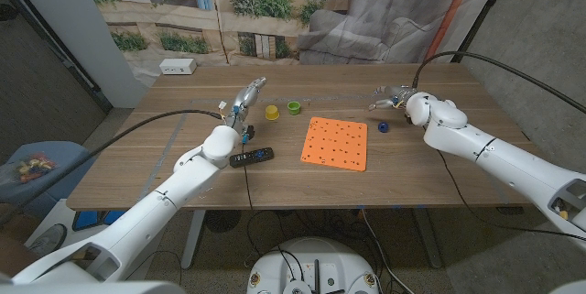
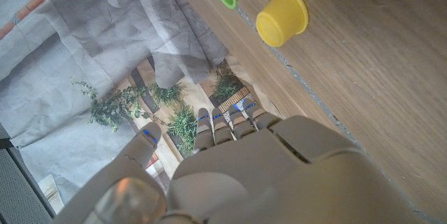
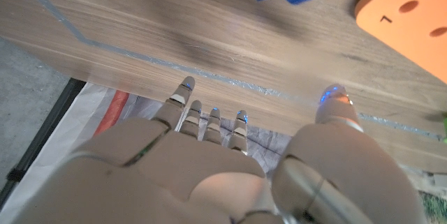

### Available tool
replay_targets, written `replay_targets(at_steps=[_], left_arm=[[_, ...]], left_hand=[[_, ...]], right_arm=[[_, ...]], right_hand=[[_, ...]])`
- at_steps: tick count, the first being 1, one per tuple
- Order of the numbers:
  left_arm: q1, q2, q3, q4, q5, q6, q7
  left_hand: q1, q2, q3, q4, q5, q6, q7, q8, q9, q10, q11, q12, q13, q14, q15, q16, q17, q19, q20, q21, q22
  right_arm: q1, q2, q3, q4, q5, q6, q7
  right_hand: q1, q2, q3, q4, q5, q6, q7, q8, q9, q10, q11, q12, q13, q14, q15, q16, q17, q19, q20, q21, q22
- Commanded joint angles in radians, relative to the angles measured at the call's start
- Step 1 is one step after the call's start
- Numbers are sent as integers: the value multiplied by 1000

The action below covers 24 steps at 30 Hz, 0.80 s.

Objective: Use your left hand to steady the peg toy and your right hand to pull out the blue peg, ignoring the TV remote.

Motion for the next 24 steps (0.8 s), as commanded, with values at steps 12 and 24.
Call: replay_targets(at_steps=[12, 24], left_arm=[[-73, -66, -15, 274, -89, -215, -91], [-87, -70, -20, 311, -127, -214, -112]], left_hand=[[14, 31, -5, -37, -5, 6, -5, 1, 1, -3, -6, 0, 1, 5, -52, 0, 0, 12, -121, -3, 1], [20, 31, -6, -52, -4, 2, -4, 0, 1, -4, -2, 0, 1, 3, -49, -1, 0, 14, -118, -3, 1]], right_arm=[[-144, 11, 172, 37, 398, 232, -323], [-156, 43, 219, 144, 546, 437, -369]], right_hand=[[-27, 25, 3, 3, 10, -54, -9, -45, -15, -17, -30, -6, -14, -18, -53, -13, -17, -3, -53, 5, -2], [-79, 48, -6, 23, 6, -95, -22, -66, -22, -27, -43, -13, -24, -37, -75, -20, -25, -43, -63, -4, -2]])
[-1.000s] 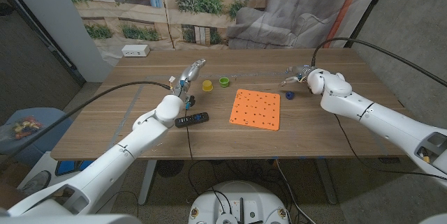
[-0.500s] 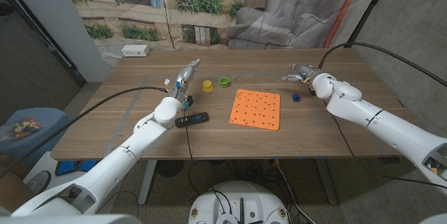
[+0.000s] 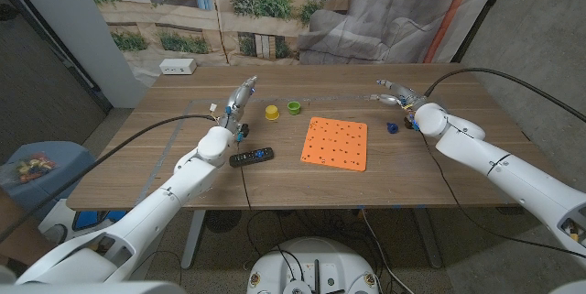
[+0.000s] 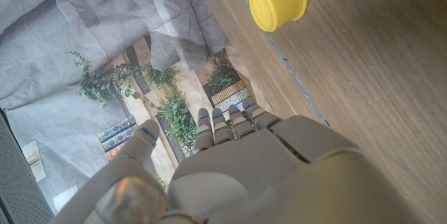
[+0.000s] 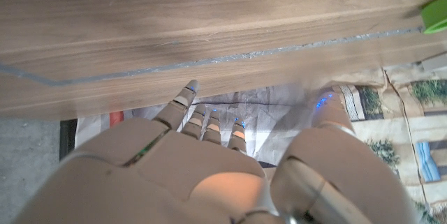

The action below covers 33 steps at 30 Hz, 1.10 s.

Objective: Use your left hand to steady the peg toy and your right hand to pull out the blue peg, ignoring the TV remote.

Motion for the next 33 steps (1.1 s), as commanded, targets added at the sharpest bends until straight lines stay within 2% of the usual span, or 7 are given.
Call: replay_targets(at_steps=[1, 6, 10, 15, 20, 26, 33], left_arm=[[-20, 0, -7, 55, -36, -14, -30], [-2, 10, -16, 10, -49, 20, -12], [2, -8, -27, 16, -83, 2, -18], [23, -9, -39, -2, -98, -25, -15], [48, -21, -55, 8, -126, -80, -28], [57, -35, -56, 64, -154, -152, -82], [55, -41, -48, 115, -178, -185, -144]], left_hand=[[11, 27, 3, -12, 1, 1, -3, 0, 1, -1, 1, -1, 1, 3, -48, -1, 0, 5, -112, -4, 1], [15, 37, 6, -17, 2, -3, -2, -2, 1, -3, 3, -1, 1, 2, -45, -1, 0, 4, -109, -4, 1], [16, 50, 9, -19, 3, -25, -7, -8, 1, -8, 2, -3, 1, 2, -44, 0, 1, -14, -107, -11, 2], [1, 48, 3, -11, 1, -38, -11, -8, 1, -13, -5, -4, 1, 11, -49, 5, 5, -39, -106, -17, 3], [-9, 68, 5, 5, 2, -40, -1, -4, 1, -22, 2, -6, 0, 3, -39, 3, 7, -54, -96, -18, 3], [-26, 68, -3, 26, 1, -66, 7, -10, 1, -41, 8, -10, 0, -15, -36, 0, 10, -63, -95, -15, 4], [-45, 61, -27, 72, 2, -133, 20, -14, -1, -93, 8, -16, -1, -56, -34, -3, 12, -105, -107, -19, 5]], right_arm=[[-19, 23, 51, 87, 179, 204, -63], [-21, 41, 73, 144, 264, 301, -34], [-42, 57, 103, 162, 341, 354, -25], [-73, 78, 136, 179, 423, 419, -23], [-93, 89, 154, 189, 486, 463, -1], [-111, 152, 171, 255, 558, 567, 8], [-133, 198, 183, 282, 612, 623, 4]], right_hand=[[-25, 9, 1, 14, 6, -30, -3, -13, 0, -15, -18, -7, -2, -21, -8, -8, -4, -32, 2, -6, 3], [-52, 20, -5, 21, 5, -65, 14, -18, -2, -29, -26, -11, -6, -44, -15, -14, -9, -75, 1, -10, 3], [-91, 32, -13, 33, 1, -87, 32, -16, -3, -34, -38, -10, -9, -57, -19, -14, -15, -138, 11, -12, 4], [-113, 39, -18, 41, -1, -90, 39, -13, -4, -29, -41, -7, -10, -56, -15, -11, -18, -174, 11, -14, 5], [-151, 53, -26, 59, -4, -90, 52, -10, -4, -26, -40, -6, -11, -58, -10, -9, -19, -197, 3, -9, 6], [-223, 67, -46, 91, -3, -63, 69, 0, -5, -3, -36, 1, -12, -54, -14, -2, -22, -217, -7, -2, 6], [-277, 73, -63, 113, 1, -53, 103, -2, -7, 14, -34, 1, -14, -67, -15, -4, -24, -260, -19, -4, 6]])
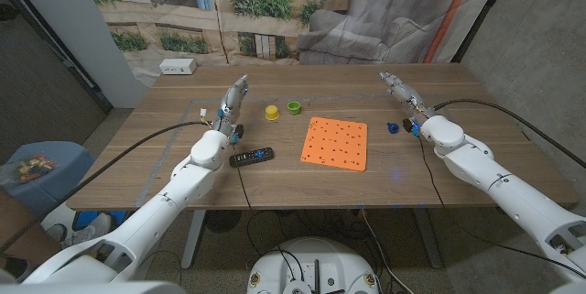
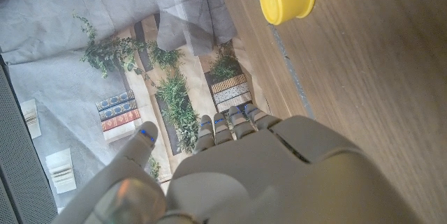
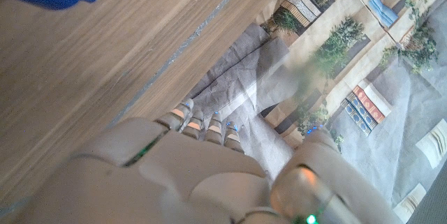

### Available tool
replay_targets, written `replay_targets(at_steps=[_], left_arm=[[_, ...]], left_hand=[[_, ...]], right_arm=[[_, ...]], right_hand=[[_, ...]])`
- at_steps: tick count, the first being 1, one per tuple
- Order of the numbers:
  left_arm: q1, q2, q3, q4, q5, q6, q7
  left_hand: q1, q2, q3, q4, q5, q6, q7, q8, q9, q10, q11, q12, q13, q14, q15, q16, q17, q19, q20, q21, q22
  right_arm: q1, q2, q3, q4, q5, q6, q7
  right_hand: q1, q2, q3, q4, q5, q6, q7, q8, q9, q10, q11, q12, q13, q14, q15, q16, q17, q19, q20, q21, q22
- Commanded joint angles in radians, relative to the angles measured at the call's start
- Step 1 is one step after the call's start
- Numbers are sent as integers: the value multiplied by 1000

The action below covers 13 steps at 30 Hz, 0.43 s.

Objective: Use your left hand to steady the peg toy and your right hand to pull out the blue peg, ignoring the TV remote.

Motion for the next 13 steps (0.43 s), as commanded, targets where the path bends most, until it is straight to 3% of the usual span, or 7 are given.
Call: replay_targets(at_steps=[1, 8, 11, 12, 13], left_arm=[[13, -27, -2, 94, -57, -98, -95], [-6, -49, 6, 155, -65, -148, -138], [-14, -61, 6, 187, -73, -170, -154], [-16, -66, 4, 195, -77, -177, -156], [-17, -72, 3, 204, -83, -184, -161]], left_hand=[[-12, 71, -12, 32, 3, -42, 4, -3, -1, -41, -1, -6, -1, -40, -29, -4, 5, -38, -112, -1, 2], [-16, 64, -31, 60, 4, -73, 8, 0, -3, -77, 7, -6, -2, -81, -24, -6, 5, -76, -128, -3, 2], [-17, 62, -34, 63, 4, -73, 8, 1, -3, -79, 8, -5, -2, -85, -23, -6, 5, -79, -130, -3, 2], [-16, 61, -35, 64, 4, -71, 8, 3, -3, -79, 7, -5, -2, -86, -24, -6, 5, -80, -130, -3, 2], [-16, 60, -36, 65, 4, -69, 7, 4, -3, -78, 8, -4, -2, -86, -24, -5, 5, -80, -130, -2, 2]], right_arm=[[-45, 81, 34, 62, 138, 151, 9], [-54, 125, 46, 113, 208, 233, 69], [-46, 170, 59, 171, 273, 290, 131], [-50, 207, 85, 192, 339, 322, 164], [-48, 205, 82, 198, 342, 322, 178]], right_hand=[[-38, 0, -6, 15, 1, 3, 25, 7, 0, 5, 1, 3, 0, -13, -2, 2, -1, -19, -15, 4, 4], [-84, 12, -17, 36, 7, 4, 63, 4, -1, 3, 10, -1, -1, -20, -15, 2, -2, -16, -34, 13, 4], [-96, 14, -21, 43, 9, 4, 69, 4, -1, 2, 15, -2, -1, -22, -17, 3, -2, -12, -37, 15, 4], [-101, 15, -22, 45, 10, 4, 72, 3, -1, 1, 19, -3, -1, -22, -17, 3, -2, -11, -38, 16, 4], [-104, 16, -23, 46, 10, 5, 72, 4, -1, 1, 19, -3, -1, -21, -17, 3, -2, -9, -38, 17, 4]])
